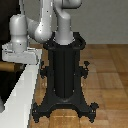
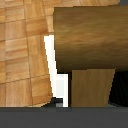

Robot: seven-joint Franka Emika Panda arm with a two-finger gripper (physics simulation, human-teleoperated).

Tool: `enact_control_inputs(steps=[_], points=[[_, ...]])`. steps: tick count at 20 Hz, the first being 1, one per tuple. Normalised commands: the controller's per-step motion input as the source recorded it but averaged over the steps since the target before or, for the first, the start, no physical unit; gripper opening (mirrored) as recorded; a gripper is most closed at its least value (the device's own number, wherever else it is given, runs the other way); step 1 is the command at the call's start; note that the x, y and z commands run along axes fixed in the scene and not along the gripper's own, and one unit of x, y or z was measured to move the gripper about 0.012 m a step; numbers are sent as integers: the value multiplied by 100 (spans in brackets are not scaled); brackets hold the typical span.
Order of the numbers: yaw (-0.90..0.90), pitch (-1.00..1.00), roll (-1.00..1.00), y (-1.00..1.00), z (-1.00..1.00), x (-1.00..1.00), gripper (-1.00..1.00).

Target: Open the door by pressing down and pulling on the handle.

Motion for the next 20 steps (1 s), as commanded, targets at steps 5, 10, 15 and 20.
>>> enact_control_inputs(steps=[5,10,15,20], points=[[0,-3,0,0,-60,0,-100],[0,-3,0,0,-60,0,-100],[0,-6,0,0,-60,0,-100],[0,0,0,60,0,0,-100]])
